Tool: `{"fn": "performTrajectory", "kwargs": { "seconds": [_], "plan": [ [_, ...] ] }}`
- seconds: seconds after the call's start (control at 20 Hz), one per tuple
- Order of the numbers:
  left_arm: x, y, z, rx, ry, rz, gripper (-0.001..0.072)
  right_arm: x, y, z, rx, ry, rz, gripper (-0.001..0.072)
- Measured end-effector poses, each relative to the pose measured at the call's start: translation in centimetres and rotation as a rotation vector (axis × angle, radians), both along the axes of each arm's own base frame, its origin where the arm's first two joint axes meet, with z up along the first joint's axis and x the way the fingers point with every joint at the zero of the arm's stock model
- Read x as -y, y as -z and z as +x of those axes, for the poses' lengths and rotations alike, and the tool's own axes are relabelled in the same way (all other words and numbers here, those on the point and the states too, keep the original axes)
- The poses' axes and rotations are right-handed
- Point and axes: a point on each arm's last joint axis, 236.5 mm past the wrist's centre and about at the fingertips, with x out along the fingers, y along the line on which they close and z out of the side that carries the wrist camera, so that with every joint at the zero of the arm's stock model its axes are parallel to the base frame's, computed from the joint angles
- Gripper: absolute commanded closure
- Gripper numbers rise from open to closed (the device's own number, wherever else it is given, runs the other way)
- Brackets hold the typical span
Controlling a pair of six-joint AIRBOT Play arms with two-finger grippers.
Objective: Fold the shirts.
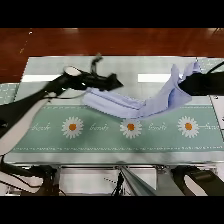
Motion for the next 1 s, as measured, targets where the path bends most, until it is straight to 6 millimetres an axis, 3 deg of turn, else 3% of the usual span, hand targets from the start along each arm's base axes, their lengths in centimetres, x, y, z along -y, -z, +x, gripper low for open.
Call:
{"fn": "performTrajectory", "kwargs": {
  "seconds": [0.15, 0.2, 0.35, 0.45, 0.6, 0.7, 0.8, 0.85, 0.9, 0.95, 1.0],
  "plan": [
    [-9.4, -6.8, 4.3, 0.128, -0.171, -0.025, 0.0684, -3.5, 1.8, 2.2, -0.005, -0.081, 0.021, 0.0682],
    [-12.4, -8.9, 4.9, 0.166, -0.220, -0.031, 0.0684, -5.0, 2.6, 2.9, -0.008, -0.108, 0.030, 0.0682],
    [-20.5, -14.6, 4.8, 0.269, -0.333, -0.033, 0.0684, -10.3, 5.9, 5.7, -0.011, -0.161, 0.063, 0.0682],
    [-23.7, -17.2, 3.3, 0.313, -0.358, -0.028, 0.0684, -14.3, 8.5, 7.1, -0.021, -0.185, 0.104, 0.0682],
    [-26.0, -19.7, 1.1, 0.358, -0.362, -0.019, 0.0684, -20.1, 12.6, 8.0, -0.045, -0.209, 0.173, 0.0678],
    [-25.9, -20.4, -0.1, 0.368, -0.336, -0.018, 0.0684, -23.4, 14.7, 8.3, -0.048, -0.201, 0.225, 0.0550],
    [-25.3, -20.5, -0.8, 0.369, -0.312, -0.016, 0.0683, -26.2, 15.6, 8.6, -0.045, -0.172, 0.300, 0.0549],
    [-25.0, -20.3, -1.0, 0.365, -0.303, -0.012, 0.0683, -27.2, 15.9, 8.7, -0.044, -0.153, 0.337, 0.0442],
    [-24.5, -19.9, -1.4, 0.354, -0.283, -0.007, 0.0684, -27.9, 15.9, 8.9, -0.040, -0.137, 0.365, 0.0267],
    [-24.0, -19.5, -1.7, 0.347, -0.265, -0.003, 0.0684, -28.5, 15.9, 8.9, -0.038, -0.125, 0.386, 0.0209],
    [-23.5, -19.1, -1.8, 0.340, -0.254, -0.004, 0.0683, -28.9, 16.0, 8.9, -0.042, -0.116, 0.404, 0.0209]
  ]
}}
